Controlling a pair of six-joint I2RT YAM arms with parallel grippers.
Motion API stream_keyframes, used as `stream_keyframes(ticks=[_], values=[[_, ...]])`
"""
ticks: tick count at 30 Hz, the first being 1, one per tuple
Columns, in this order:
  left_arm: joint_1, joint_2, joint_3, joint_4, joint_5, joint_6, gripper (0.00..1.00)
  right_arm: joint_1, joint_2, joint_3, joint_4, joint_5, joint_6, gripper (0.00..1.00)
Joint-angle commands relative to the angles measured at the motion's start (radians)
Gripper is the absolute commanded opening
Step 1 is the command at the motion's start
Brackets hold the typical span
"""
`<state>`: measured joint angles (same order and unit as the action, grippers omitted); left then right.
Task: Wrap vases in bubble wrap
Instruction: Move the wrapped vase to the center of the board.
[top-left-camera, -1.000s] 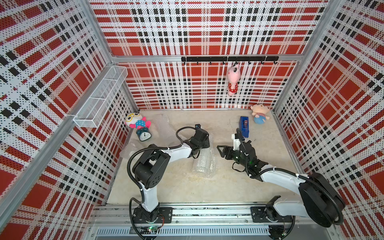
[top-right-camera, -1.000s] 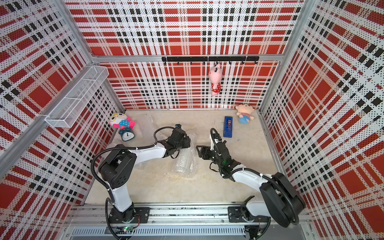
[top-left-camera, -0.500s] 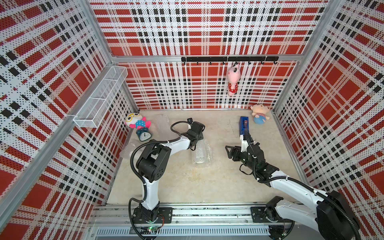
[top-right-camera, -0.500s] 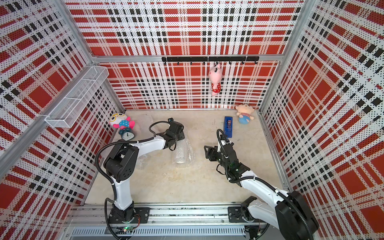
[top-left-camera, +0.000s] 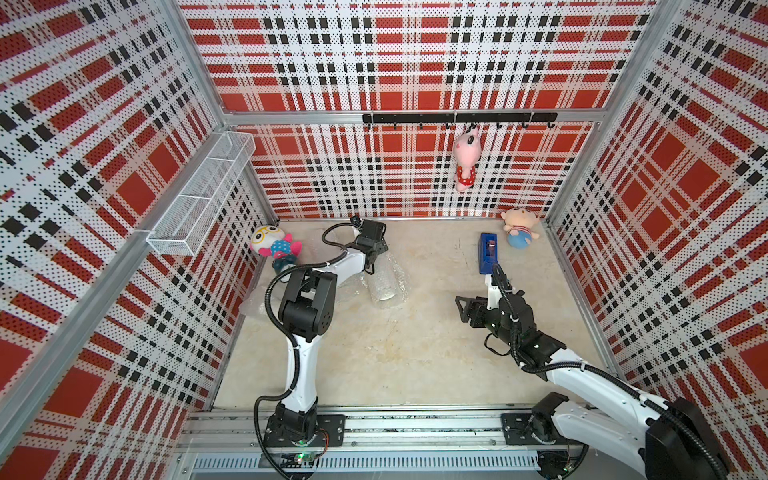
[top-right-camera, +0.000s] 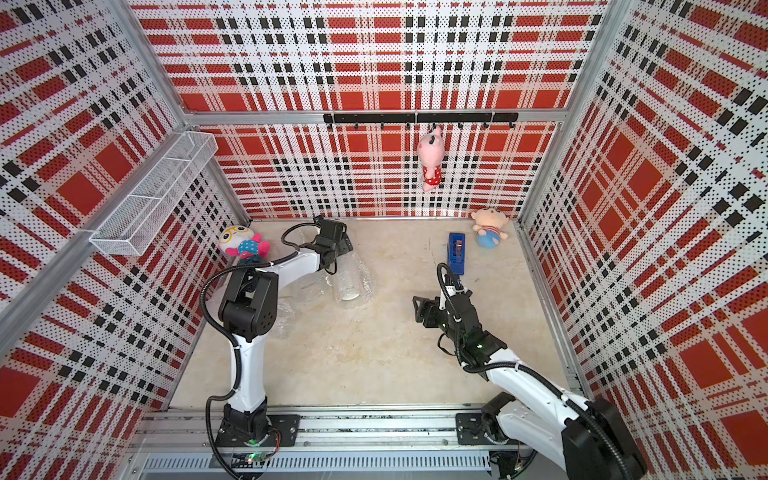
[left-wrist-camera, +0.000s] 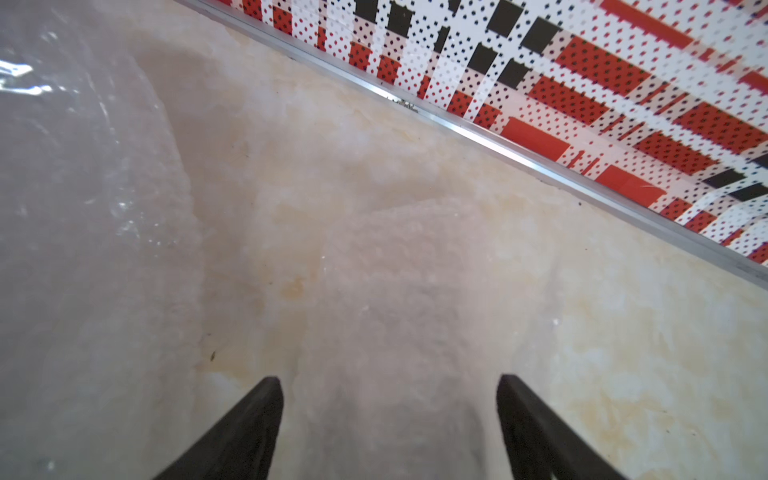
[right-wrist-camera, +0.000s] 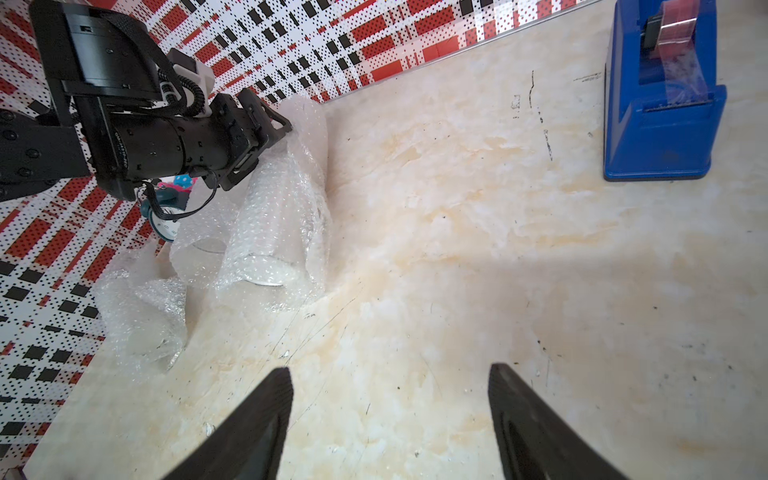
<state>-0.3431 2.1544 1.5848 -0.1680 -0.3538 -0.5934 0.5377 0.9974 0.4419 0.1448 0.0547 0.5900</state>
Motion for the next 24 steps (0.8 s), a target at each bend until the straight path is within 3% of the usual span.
stream_keyframes(ticks=[1, 7, 13, 16, 20, 24], values=[[0.004, -0.019, 0.021, -0.034, 0.051, 0.023, 0.90, -0.008, -0.016, -0.013, -0.025, 0.023, -0.018, 0.78], [0.009, -0.047, 0.037, -0.039, 0.087, 0.024, 1.00, -0.008, -0.013, -0.005, -0.030, 0.020, -0.022, 0.79], [0.009, -0.096, 0.076, -0.078, 0.074, 0.033, 0.98, -0.010, -0.025, 0.003, -0.051, 0.028, -0.029, 0.79], [0.002, -0.160, 0.065, -0.099, 0.039, 0.045, 0.98, -0.016, -0.050, 0.022, -0.099, 0.068, -0.093, 0.80], [-0.016, -0.319, -0.054, -0.074, -0.010, 0.054, 0.98, -0.069, -0.090, 0.055, -0.169, 0.145, -0.177, 0.84], [-0.057, -0.536, -0.296, 0.045, -0.095, 0.082, 0.98, -0.157, -0.111, 0.065, -0.185, 0.247, -0.225, 0.87]])
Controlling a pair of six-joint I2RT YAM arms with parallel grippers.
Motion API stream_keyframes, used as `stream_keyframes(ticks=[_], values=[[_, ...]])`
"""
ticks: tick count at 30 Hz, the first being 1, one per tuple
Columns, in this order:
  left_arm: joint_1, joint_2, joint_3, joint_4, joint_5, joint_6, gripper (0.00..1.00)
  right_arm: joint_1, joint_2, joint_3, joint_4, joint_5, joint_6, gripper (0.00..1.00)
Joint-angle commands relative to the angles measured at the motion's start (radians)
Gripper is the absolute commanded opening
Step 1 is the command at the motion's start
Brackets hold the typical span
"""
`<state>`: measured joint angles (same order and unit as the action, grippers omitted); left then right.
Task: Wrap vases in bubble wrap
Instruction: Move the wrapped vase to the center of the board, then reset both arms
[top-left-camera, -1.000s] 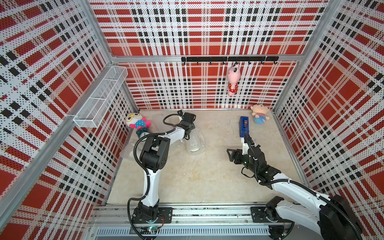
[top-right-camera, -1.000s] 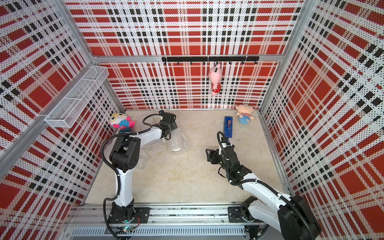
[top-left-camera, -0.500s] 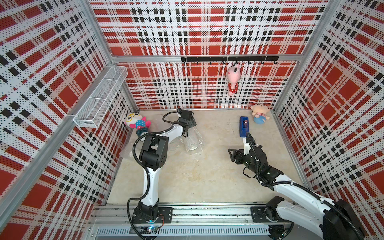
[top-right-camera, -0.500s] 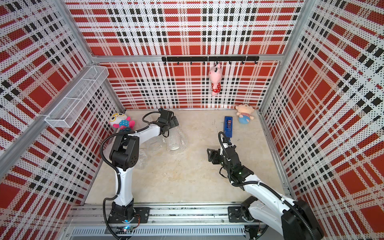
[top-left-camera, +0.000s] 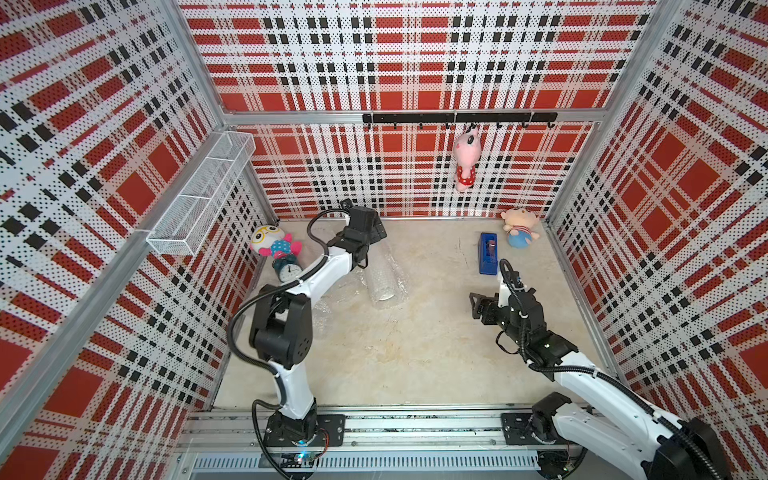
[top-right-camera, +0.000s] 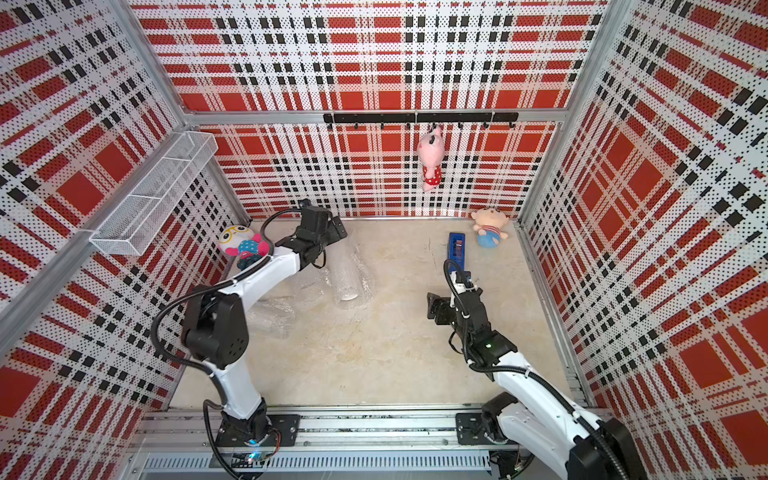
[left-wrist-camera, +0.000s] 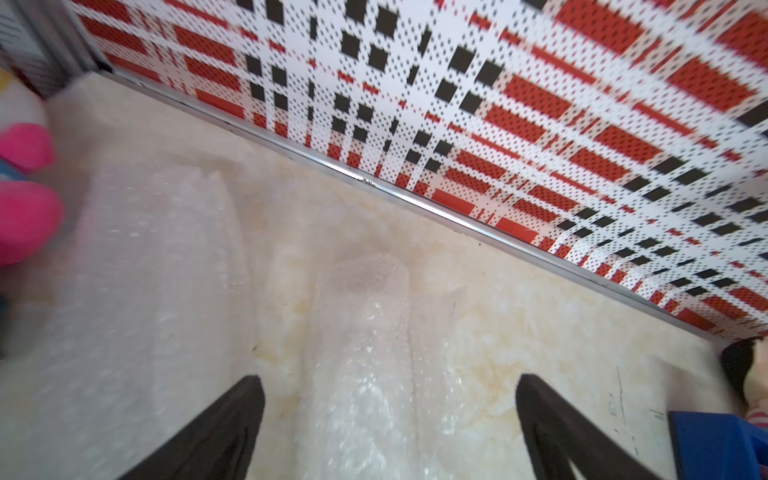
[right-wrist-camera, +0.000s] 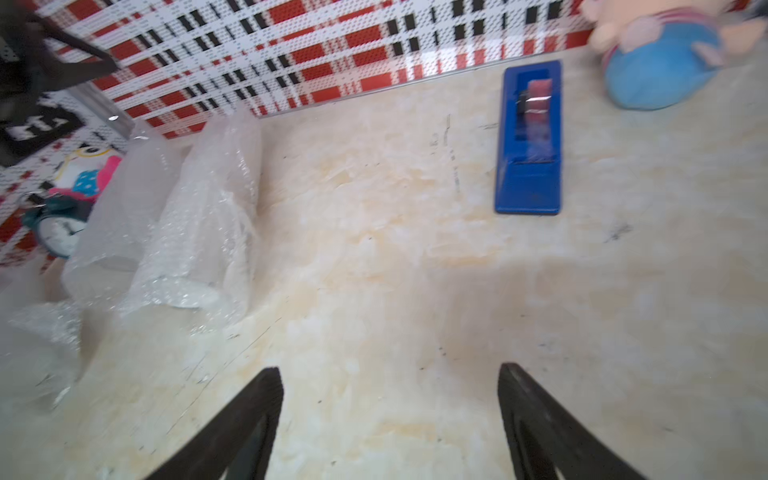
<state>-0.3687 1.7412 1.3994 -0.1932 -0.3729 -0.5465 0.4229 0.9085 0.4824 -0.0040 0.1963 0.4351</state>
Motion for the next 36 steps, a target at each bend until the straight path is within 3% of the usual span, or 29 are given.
stream_keyframes(ticks=[1, 5, 7, 10, 12, 14, 18, 27, 30, 36], values=[[-0.046, -0.185, -0.196, 0.125, -0.104, 0.051, 0.98, -0.062, -0.022, 0.023, -0.034, 0.143, -0.077, 0.89], [-0.070, -0.473, -0.546, 0.337, -0.232, 0.087, 0.98, -0.135, -0.005, -0.022, 0.058, 0.265, -0.153, 0.93], [-0.039, -0.604, -0.712, 0.436, -0.258, 0.114, 0.98, -0.163, 0.013, -0.062, 0.140, 0.294, -0.211, 0.97], [-0.002, -0.783, -0.965, 0.641, -0.406, 0.213, 0.98, -0.202, 0.056, -0.134, 0.295, 0.312, -0.292, 1.00], [0.031, -0.850, -1.077, 0.718, -0.491, 0.245, 0.98, -0.216, 0.090, -0.197, 0.439, 0.305, -0.351, 1.00], [0.063, -0.871, -1.168, 0.835, -0.505, 0.302, 0.98, -0.225, 0.129, -0.256, 0.598, 0.298, -0.401, 1.00], [0.097, -0.738, -1.330, 1.256, -0.400, 0.488, 0.98, -0.279, 0.239, -0.327, 0.873, 0.182, -0.428, 1.00], [0.348, -0.459, -1.320, 1.508, 0.043, 0.418, 0.98, -0.395, 0.413, -0.322, 1.143, -0.139, -0.437, 1.00], [0.370, -0.436, -1.317, 1.528, 0.097, 0.440, 0.98, -0.416, 0.422, -0.262, 1.026, -0.208, -0.432, 1.00], [0.419, -0.212, -1.343, 1.831, 0.193, 0.431, 0.98, -0.433, 0.480, -0.297, 1.178, -0.318, -0.408, 1.00]])
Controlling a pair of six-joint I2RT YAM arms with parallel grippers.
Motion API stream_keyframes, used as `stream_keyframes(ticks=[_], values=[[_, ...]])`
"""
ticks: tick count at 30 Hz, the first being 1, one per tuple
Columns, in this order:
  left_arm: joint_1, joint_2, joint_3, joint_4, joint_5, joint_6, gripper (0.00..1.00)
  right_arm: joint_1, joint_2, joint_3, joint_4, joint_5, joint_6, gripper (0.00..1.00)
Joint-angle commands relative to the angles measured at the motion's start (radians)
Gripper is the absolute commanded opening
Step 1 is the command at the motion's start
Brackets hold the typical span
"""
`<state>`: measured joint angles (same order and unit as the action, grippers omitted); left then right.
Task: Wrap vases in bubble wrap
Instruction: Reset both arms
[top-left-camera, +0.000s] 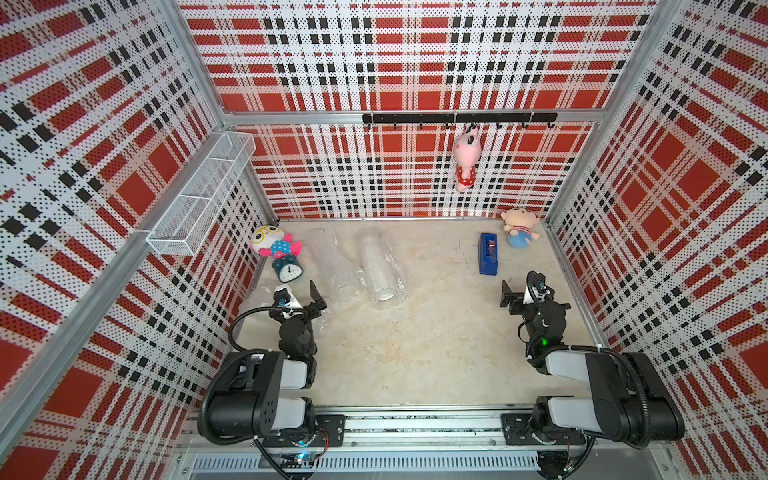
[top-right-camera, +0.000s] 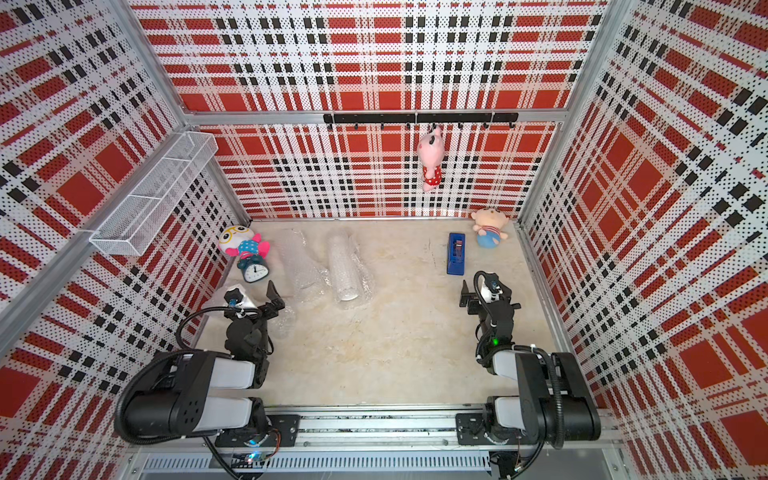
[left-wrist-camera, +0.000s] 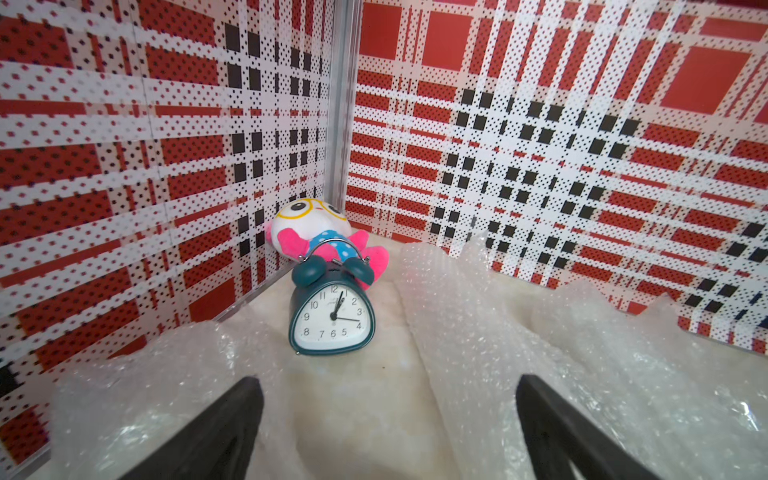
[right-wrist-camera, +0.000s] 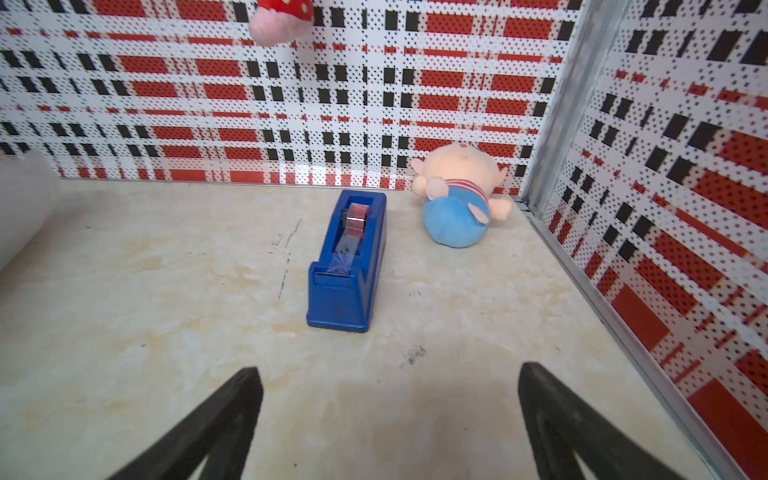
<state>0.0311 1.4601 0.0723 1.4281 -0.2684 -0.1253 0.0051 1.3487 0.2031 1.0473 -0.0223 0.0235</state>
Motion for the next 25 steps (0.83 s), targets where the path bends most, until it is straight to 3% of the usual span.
stream_keyframes(ticks=[1, 5, 9, 25], values=[[0.020, 0.098, -0.012, 0.233, 0.103, 0.013, 0.98, -0.017, 0.091, -0.030, 0.212, -0.110, 0.009, 1.00], [0.037, 0.125, 0.013, 0.218, 0.143, 0.005, 0.98, -0.019, 0.243, -0.028, 0.375, -0.105, 0.022, 1.00], [0.040, 0.123, 0.043, 0.158, 0.159, 0.006, 0.98, -0.019, 0.226, 0.044, 0.193, 0.108, 0.094, 1.00], [0.024, 0.118, 0.066, 0.115, 0.127, 0.013, 0.98, 0.008, 0.222, 0.094, 0.091, 0.069, 0.036, 1.00]])
